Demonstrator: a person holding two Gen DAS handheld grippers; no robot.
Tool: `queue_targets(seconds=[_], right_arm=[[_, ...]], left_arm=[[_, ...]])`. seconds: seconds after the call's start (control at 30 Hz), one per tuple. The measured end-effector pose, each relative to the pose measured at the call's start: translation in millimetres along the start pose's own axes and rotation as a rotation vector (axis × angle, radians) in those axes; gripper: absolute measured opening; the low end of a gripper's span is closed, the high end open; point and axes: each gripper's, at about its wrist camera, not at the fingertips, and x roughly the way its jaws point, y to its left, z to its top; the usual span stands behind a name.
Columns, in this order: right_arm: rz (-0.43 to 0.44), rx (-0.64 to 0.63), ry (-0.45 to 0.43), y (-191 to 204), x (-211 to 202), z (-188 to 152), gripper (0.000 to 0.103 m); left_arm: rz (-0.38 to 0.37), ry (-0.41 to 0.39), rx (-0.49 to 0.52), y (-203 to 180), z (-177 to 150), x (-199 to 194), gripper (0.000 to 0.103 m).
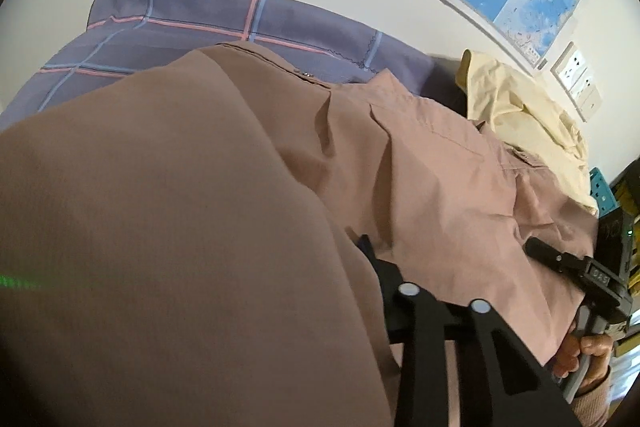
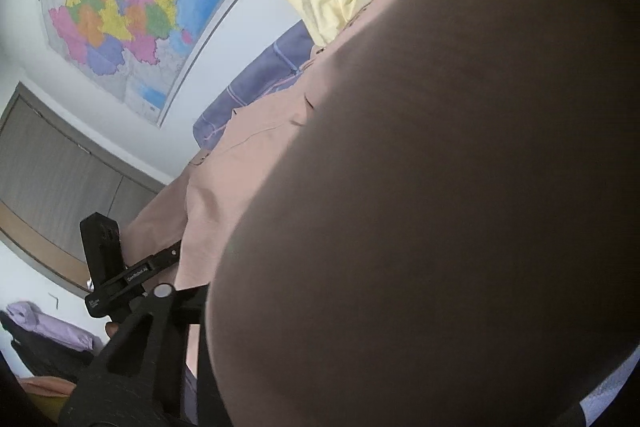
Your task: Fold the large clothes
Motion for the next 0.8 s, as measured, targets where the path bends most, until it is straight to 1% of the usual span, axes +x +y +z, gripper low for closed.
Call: queue_targets(seconds=[0.13,0.27,0.33,0.4,0.57,0.63,0.7,0.8], right_arm=[[0.038,0.008,-0.015,2.5,-9.0,-0.9,0.028],[0.095,0.018,-0.024,8.6,-20.8,1.0,0.025],[0.112,0.017,-0.023,16.5,-26.5,2.4,0.023],[0.148,-0.003,-0.026,33.1,-33.8,9.3,0.022],[0.178,-0.1,-0.03,78.2,-41.1,31.3,0.021],[0.191,-0.131,-0.033,95.2,-36.9,46.5,0.021],[0.205,-0.161,-0.032,113.0,-26.6,61.9,0.021],[0.234,-0.229,-0.05,148.2,-2.0,92.0,0.021]], left_arm=[[-0.02,0.003,-0.006,1.3,2.8,-4.3,0.022],[-0.076,0.009,-0.017,3.6,8.1,-15.7,0.019],[-0.085,0.002,0.003,1.1,12.9,-24.1,0.017],[-0.099,-0.005,0.024,-1.4,21.0,-33.8,0.017],[-0.121,-0.059,0.061,4.0,53.6,-65.8,0.016],[-0.1,-0.085,0.075,9.0,72.8,-79.1,0.016],[-0.048,-0.129,0.098,17.1,94.9,-93.6,0.016],[0.019,-0.187,0.094,37.0,128.9,-108.8,0.016]])
